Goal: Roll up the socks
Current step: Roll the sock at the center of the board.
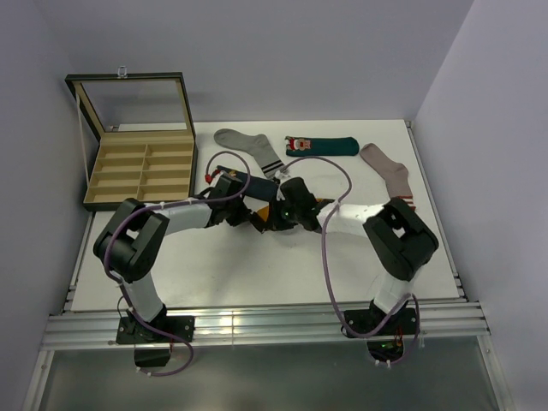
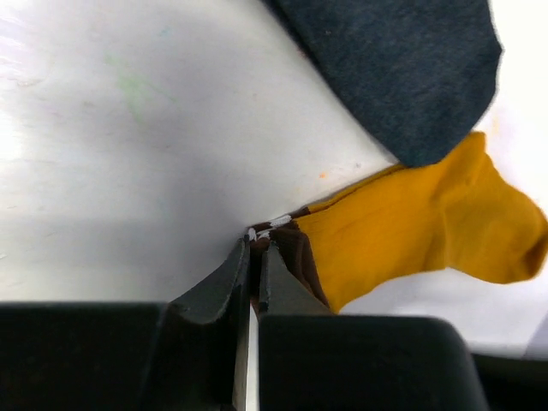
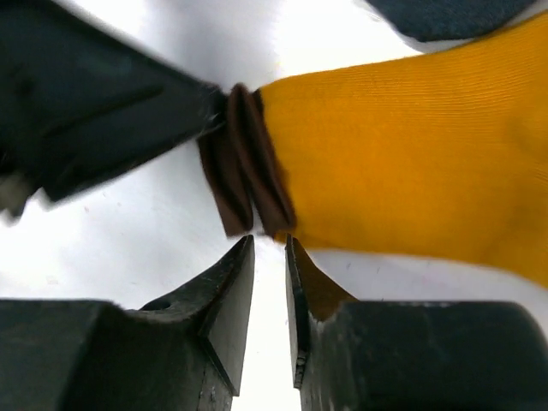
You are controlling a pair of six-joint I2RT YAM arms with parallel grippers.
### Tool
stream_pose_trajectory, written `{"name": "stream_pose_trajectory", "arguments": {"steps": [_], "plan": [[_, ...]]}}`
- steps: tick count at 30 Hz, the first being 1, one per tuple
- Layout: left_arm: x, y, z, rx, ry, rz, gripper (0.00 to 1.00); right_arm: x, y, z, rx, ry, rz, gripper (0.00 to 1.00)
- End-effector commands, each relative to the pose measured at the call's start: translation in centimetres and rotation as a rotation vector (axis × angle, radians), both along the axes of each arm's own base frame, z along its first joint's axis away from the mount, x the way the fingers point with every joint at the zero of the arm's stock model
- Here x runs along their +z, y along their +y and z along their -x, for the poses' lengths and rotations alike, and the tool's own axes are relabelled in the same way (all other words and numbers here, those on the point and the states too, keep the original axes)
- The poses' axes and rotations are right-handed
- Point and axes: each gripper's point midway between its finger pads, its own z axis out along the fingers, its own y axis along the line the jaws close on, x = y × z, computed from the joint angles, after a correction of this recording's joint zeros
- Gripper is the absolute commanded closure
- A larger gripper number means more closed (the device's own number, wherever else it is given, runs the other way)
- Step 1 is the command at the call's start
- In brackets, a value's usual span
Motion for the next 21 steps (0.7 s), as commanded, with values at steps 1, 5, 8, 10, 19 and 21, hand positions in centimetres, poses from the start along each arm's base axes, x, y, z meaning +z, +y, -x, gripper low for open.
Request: {"name": "stream_pose_trajectory", "arguments": {"steps": [1,5,8,10,19,21], "plan": [[-0.7,2.2,1.1,-0.005,0.059,-0.141,1.0,2.5,-1.5,-1.3,-0.055,-0.279,0.158,0.71],[-0.4,2.0,1.0,-0.028,0.069,-0.156,1.0,4.9,0.0,0.2,-0.011,-0.44,0.141,0.65],[-0.7,1.9,1.1,-0.043,0.09,-0.163,0.99,5.2,0.8,0.8,0.04,-0.518,0.155,0.64],[-0.7,1.8,1.1,-0.053,0.097,-0.169,0.99,5.1,1.8,1.4,0.083,-0.556,0.173,0.64],[-0.8,1.5,1.1,-0.091,0.118,-0.186,0.99,4.4,4.6,2.6,0.177,-0.654,0.263,0.64],[-0.8,1.4,1.1,-0.095,0.12,-0.186,0.99,4.2,4.9,2.5,0.186,-0.662,0.282,0.64]]}}
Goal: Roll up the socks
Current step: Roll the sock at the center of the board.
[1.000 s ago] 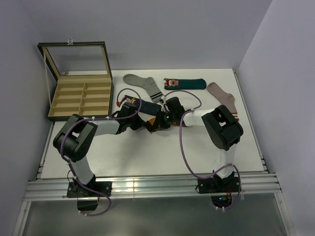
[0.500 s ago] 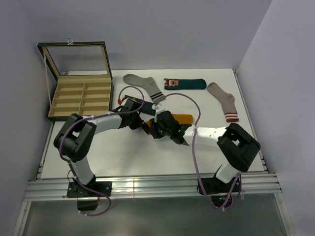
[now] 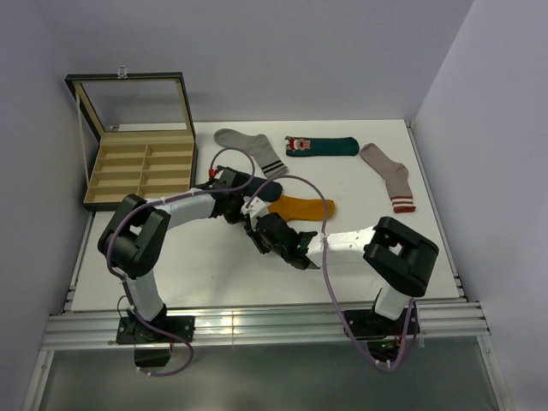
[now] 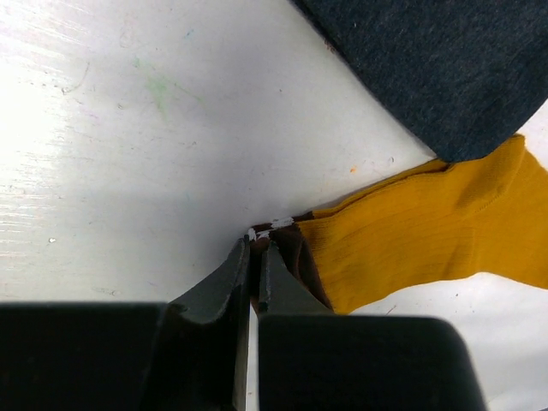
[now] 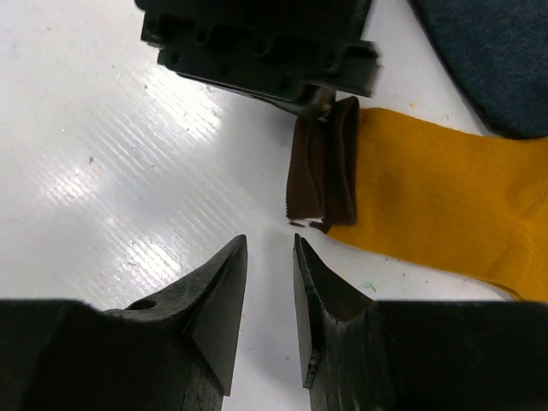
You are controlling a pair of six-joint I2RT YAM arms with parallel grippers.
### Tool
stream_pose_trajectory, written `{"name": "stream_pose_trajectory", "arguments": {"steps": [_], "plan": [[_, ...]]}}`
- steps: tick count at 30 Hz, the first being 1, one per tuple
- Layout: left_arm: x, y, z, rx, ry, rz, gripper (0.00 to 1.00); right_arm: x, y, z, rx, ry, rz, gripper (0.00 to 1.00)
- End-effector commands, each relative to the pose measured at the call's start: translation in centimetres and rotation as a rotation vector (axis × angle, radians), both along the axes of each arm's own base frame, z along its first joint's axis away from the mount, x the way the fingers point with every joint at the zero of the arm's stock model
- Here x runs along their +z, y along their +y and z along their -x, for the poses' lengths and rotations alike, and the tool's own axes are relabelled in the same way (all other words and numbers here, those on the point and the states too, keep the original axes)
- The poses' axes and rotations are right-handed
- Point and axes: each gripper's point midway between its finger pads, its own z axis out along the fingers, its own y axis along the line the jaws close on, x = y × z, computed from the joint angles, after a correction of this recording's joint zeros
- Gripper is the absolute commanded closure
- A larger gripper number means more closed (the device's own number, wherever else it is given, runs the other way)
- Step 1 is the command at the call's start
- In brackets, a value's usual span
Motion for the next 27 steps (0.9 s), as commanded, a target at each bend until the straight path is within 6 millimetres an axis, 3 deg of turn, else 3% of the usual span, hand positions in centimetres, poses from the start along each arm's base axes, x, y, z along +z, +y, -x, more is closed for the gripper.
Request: {"name": "stream_pose_trajectory", "arguments": {"steps": [1,27], "plan": [[-0.9,0.2,0.6,-0.037,0.041,-0.042,0.99,1.9,1.3,-1.6,-0.017,-0.106,0.009,0.64],[-1.6,0.2,1.0,-0.059,0.064,-0.047,0.98,-1.0,2.2,-2.5,-0.018,-0.148,0.102,0.63]]}}
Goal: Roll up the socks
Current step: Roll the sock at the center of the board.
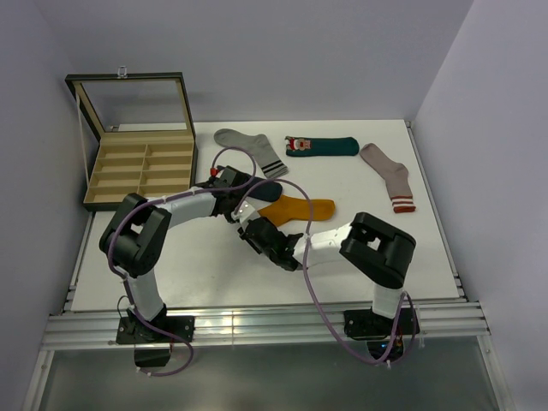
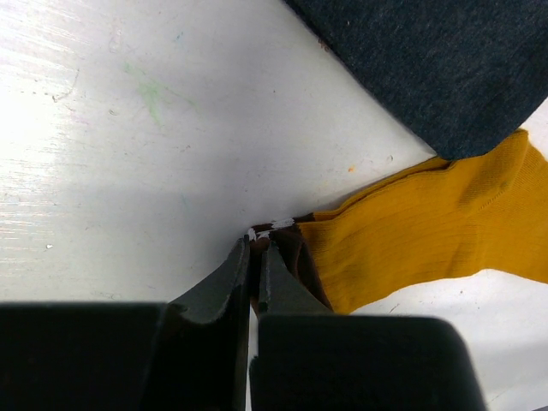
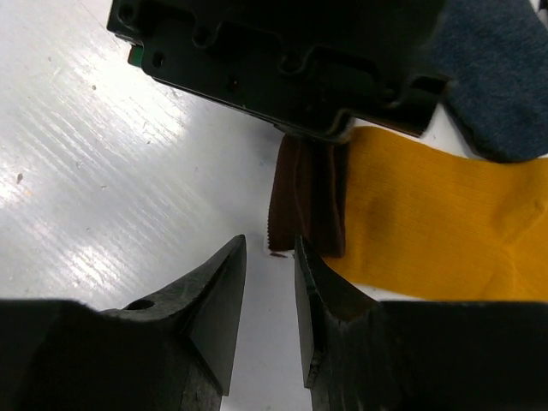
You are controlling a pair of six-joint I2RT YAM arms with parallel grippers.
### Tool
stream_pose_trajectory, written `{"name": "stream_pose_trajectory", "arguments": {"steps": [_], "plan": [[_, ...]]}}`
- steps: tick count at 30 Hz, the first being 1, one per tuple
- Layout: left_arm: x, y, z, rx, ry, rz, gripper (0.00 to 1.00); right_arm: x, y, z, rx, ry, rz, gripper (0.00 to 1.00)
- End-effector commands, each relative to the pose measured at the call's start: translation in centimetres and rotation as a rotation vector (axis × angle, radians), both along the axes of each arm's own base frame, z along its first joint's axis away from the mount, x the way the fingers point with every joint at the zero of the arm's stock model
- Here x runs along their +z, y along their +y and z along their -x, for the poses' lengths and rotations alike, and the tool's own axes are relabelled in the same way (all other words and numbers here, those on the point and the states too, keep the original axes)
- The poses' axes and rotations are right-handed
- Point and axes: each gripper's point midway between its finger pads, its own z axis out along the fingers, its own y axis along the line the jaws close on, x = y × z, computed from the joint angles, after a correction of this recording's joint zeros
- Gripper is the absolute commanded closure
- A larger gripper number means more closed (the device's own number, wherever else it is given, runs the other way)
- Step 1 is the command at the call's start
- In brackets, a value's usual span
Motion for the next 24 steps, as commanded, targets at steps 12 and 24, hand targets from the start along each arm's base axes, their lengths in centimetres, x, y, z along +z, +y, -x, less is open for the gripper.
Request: {"name": "stream_pose_trajectory", "arguments": {"steps": [12,24], "plan": [[-1.3,0.4,1.2,-0.029,0.047,-0.029,0.95,-2.2,0.4,-1.1,-0.08,0.03,0.029,0.75],[0.0,0.7,0.5,0.038,0.003,0.021,0.75,-1.8,-0.8,0.6,-0.116,0.209,-0.077,1.0]]}}
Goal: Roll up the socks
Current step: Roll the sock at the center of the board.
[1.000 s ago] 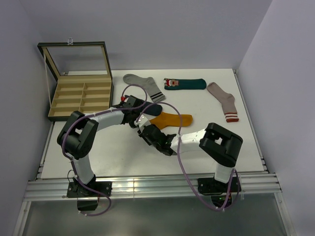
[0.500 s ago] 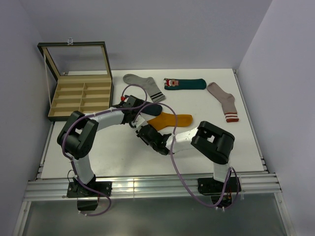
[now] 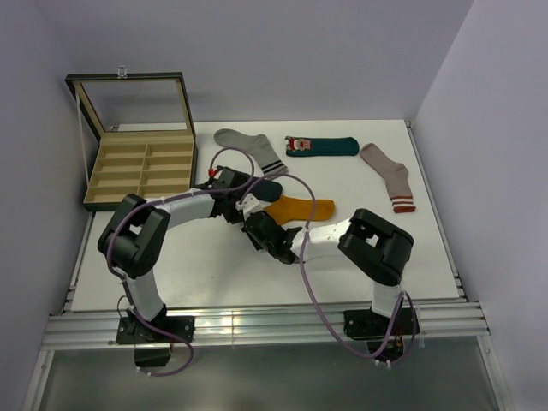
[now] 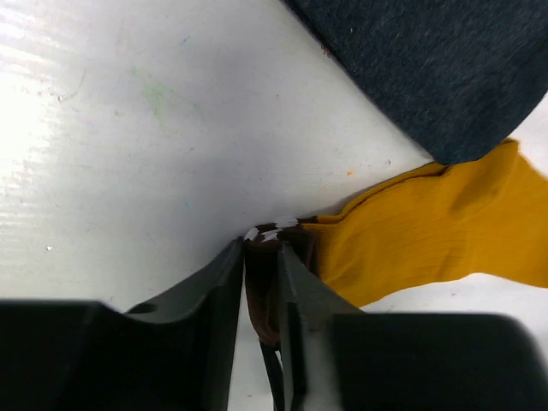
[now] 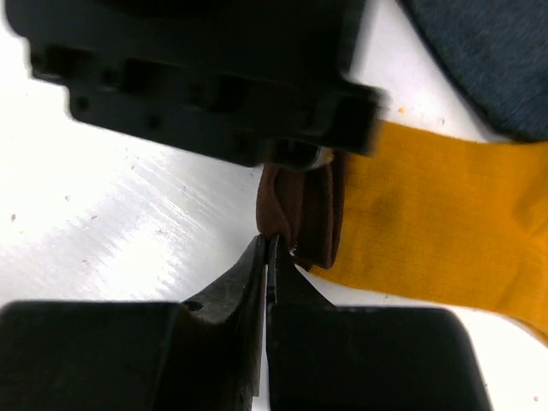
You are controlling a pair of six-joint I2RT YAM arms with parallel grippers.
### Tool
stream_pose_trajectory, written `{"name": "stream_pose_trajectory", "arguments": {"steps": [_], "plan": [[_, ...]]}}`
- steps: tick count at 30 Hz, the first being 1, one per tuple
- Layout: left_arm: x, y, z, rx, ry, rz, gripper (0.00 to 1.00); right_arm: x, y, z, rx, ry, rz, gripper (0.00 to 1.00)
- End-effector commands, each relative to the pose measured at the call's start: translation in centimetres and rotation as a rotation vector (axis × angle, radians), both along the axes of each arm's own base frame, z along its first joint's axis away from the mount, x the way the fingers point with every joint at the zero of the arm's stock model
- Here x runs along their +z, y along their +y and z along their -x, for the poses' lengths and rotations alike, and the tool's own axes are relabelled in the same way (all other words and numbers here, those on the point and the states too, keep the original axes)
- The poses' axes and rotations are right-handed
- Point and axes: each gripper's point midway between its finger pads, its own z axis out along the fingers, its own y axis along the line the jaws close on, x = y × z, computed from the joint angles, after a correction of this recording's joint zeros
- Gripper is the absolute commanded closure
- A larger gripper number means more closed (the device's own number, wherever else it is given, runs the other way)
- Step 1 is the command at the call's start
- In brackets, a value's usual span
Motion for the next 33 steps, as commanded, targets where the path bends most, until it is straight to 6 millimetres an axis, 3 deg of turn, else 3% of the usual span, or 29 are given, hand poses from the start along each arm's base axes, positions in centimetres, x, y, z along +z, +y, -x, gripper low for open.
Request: {"name": "stream_pose_trajectory", "arguments": {"steps": [1,3,8,10,11,13,14,16,22,27,33], "plan": [[0.2,0.8,0.4,0.042,0.002,0.018,0.7,-0.7,-1.1,1.3,-0.026,0.13,-0.049,1.0],[0.6,1.7,0.2,0.087,-0.012,0.034,0.65,-0.6,-1.3,1.3,-0.04,0.159,-0.087,1.0],[2.8,3.1,-0.9,0.192,-0.087,0.115,0.38,0.0,-1.3,1.6,-0.028,0.286,-0.232,1.0],[2.6,3.6,-0.4,0.217,-0.095,0.133,0.32,0.5,-1.6,0.8,-0.039,0.322,-0.299,1.0],[3.8,3.6,-0.9,0.241,-0.136,0.175,0.32,0.4,-1.5,1.5,-0.023,0.38,-0.344,1.0],[3.6,3.9,-0.3,0.258,-0.149,0.199,0.32,0.8,-2.0,0.7,-0.033,0.415,-0.413,1.0],[4.8,3.4,-0.8,0.256,-0.195,0.254,0.31,0.8,-1.9,1.4,-0.019,0.472,-0.456,1.0],[4.1,3.0,0.3,0.239,-0.179,0.291,0.31,1.3,-2.3,0.7,-0.023,0.496,-0.528,1.0],[3.4,0.9,1.7,0.162,-0.178,0.332,0.33,2.5,-2.3,0.9,0.011,0.667,-0.76,1.0],[2.7,-0.7,2.2,0.114,-0.159,0.322,0.39,1.9,-3.4,0.1,-0.049,0.765,-0.861,1.0],[2.1,-1.3,2.3,0.099,-0.139,0.298,0.45,0.2,-4.6,-0.2,-0.147,0.867,-0.924,1.0]]}}
